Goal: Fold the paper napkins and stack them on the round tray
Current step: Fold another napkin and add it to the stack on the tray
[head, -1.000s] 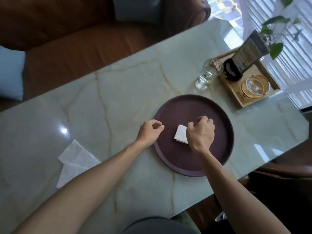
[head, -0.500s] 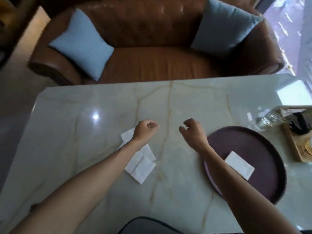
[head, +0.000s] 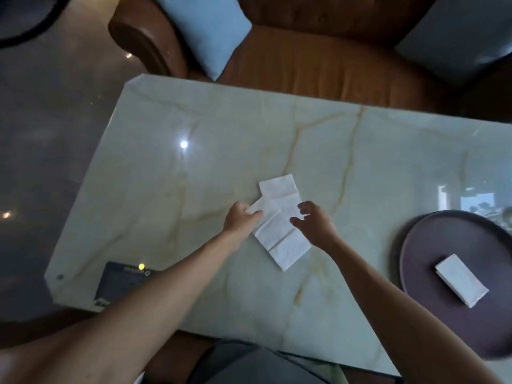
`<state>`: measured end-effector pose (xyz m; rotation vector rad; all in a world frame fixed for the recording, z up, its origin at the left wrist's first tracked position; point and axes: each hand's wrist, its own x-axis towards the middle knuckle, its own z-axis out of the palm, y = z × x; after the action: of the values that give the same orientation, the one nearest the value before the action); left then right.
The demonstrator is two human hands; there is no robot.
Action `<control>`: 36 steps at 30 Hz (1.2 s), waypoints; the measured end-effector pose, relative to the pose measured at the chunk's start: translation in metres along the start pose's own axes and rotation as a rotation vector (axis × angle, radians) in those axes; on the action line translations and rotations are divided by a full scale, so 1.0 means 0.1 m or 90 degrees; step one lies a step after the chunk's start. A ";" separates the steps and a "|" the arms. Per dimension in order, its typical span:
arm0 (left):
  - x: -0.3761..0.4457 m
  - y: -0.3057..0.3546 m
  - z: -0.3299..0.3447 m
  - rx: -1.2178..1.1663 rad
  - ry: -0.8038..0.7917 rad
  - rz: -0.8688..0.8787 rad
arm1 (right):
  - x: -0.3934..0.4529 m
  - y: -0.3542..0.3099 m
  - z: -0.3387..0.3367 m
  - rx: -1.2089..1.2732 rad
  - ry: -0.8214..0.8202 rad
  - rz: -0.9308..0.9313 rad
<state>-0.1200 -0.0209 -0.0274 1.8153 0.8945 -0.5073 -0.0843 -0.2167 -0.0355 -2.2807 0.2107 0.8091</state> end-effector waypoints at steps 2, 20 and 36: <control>0.02 -0.27 0.06 -0.043 -0.019 -0.067 | -0.01 0.05 0.15 -0.018 -0.007 0.031; 0.07 -0.49 0.27 -0.153 -0.132 -0.151 | -0.13 0.22 0.39 0.189 0.017 0.214; -0.28 -0.02 0.43 -0.361 -0.282 -0.172 | -0.60 0.23 -0.34 0.578 -0.049 0.147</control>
<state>-0.1368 -0.0688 -0.0267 1.0218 0.8638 -0.7075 -0.1235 -0.2605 0.0073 -1.3807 0.6636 0.7102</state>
